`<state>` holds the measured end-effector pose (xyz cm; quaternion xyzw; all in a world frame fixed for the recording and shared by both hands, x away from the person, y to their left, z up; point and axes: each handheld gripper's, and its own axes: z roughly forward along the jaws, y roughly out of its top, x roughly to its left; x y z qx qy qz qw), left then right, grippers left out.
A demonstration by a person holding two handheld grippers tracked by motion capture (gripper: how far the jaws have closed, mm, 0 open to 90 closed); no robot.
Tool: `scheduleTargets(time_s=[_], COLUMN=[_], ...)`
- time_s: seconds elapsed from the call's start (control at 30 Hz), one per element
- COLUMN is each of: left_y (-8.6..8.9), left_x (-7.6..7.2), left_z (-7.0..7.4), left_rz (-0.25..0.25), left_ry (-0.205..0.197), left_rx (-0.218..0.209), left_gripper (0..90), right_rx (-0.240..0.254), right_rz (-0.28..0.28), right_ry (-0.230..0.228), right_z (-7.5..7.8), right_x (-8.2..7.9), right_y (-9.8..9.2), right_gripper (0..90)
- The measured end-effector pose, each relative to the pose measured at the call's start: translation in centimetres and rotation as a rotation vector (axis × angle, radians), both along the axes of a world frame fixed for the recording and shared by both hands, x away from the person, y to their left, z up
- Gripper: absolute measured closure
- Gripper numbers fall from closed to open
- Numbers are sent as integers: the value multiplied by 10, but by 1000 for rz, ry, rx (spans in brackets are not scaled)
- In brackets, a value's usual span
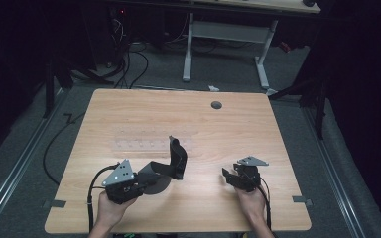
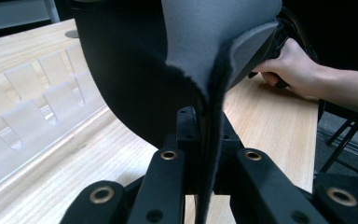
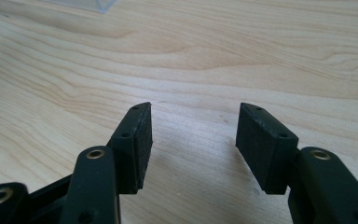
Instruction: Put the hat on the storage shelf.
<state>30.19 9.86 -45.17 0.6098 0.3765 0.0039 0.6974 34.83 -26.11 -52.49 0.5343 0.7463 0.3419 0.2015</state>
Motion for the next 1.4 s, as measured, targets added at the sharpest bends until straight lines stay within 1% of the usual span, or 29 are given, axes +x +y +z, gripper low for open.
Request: scheduleTargets(time_s=[0.07, 0.13, 0.3, 0.53, 0.63, 0.7, 0.8, 1.03, 1.13, 1.23, 1.4], left_y=[1, 3, 8, 11, 12, 14, 19, 27, 32, 36, 43], left_x=[2, 5, 9, 14, 17, 19, 22, 26, 29, 33, 43], left_z=[1, 3, 5, 7, 9, 10, 12, 20, 22, 24, 31], left_rz=[20, 36, 59, 85, 102, 111, 124, 143, 152, 171, 207], left_ry=[-12, -13, -15, -11, -15, -11, -8, -34, -32, -34, -31], left_rx=[7, 3, -3, -9, -14, -28, -44, -40, -46, -27, -36], left_gripper=[855, 854, 854, 855, 855, 855, 855, 855, 855, 855, 855], right_rx=[-19, -39, -55, -54, -64, -75, -76, -76, -76, -77, -78], right_rz=[-2, -3, -12, -18, -15, -15, -15, -15, -19, -18, -15], right_ry=[0, -8, -30, -30, -32, -32, -33, -35, -34, -34, -34], right_z=[-2, -4, -6, -6, -6, -6, -6, -6, -6, -6, -6], right_x=[1, 2, 3, 4, 4, 4, 4, 4, 4, 4, 4], right_y=[0, 1, -1, -1, 0, 1, 1, 1, 2, 2, 2], right_gripper=[454, 451, 451, 446, 444, 443, 443, 441, 438, 435, 426])
